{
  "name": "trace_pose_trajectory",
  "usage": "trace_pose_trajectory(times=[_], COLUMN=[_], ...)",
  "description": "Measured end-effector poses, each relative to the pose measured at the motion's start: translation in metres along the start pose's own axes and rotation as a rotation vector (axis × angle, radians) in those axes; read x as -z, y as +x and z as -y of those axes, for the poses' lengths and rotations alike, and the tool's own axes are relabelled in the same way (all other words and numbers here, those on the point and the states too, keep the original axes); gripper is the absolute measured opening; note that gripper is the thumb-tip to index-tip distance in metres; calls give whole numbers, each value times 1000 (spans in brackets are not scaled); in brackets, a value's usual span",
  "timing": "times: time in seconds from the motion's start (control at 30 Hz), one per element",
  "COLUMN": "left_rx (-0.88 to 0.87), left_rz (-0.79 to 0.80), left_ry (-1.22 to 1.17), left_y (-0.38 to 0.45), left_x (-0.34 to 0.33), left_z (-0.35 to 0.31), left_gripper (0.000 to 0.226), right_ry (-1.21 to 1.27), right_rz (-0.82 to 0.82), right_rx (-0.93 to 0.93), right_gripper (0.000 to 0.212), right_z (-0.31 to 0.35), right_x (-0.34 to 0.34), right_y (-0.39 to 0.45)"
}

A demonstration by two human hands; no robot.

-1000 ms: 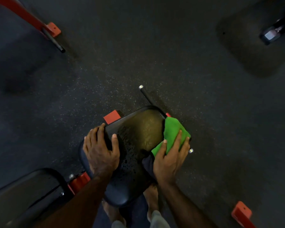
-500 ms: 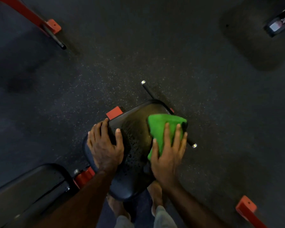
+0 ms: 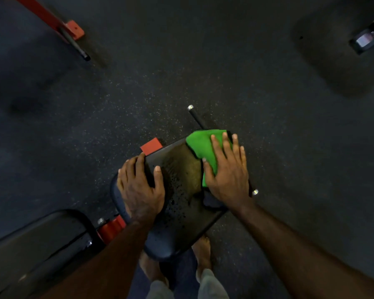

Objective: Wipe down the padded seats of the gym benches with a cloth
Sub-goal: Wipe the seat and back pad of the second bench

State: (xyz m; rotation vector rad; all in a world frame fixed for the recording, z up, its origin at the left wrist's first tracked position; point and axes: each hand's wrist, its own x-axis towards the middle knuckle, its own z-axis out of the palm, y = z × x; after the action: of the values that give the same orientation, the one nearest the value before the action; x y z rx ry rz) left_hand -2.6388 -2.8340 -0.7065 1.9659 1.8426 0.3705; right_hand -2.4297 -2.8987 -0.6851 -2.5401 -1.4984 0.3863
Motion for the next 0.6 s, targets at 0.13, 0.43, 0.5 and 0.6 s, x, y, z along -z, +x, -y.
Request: trace_pose_trajectory(times=[0.13,0.43,0.5,0.6], left_rx=[3,1,-14,-23], left_rz=[-1,-24,-38,-41], left_ry=[6,9,9,6], left_y=[-1,-1,0,1], left_x=[0,-2,-3,-4], left_z=[1,1,3,3], left_gripper=[61,60,60,59], right_ry=[-53,38,17,26], right_rz=[31,5,113,143], right_rx=[68,29,371,492], right_gripper=[76,68,69,65], right_z=[43,57,58,33], right_x=[-10,-6,-6,-2], right_y=[-3,21,12,38])
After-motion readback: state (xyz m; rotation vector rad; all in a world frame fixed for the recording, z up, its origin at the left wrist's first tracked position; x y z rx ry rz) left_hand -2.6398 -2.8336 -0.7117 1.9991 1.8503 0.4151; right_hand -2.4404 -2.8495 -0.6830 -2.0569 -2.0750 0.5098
